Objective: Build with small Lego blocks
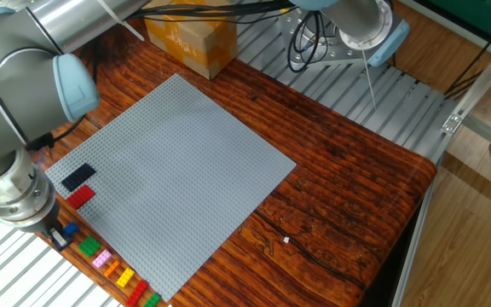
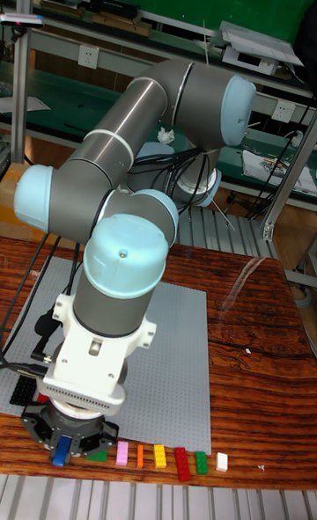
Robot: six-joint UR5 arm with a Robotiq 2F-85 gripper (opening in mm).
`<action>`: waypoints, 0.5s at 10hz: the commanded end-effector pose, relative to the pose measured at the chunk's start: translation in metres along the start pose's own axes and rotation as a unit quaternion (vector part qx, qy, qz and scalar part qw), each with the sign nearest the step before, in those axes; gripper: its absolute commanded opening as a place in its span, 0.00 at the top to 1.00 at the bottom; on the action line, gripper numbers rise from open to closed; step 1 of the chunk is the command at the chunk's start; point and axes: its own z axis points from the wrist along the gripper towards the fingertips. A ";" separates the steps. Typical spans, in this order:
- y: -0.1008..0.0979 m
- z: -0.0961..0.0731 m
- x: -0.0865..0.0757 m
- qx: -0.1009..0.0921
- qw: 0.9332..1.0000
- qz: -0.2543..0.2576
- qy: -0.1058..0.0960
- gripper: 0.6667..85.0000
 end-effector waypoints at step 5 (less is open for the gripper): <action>-0.004 -0.019 0.034 -0.008 0.999 0.036 0.022 1.00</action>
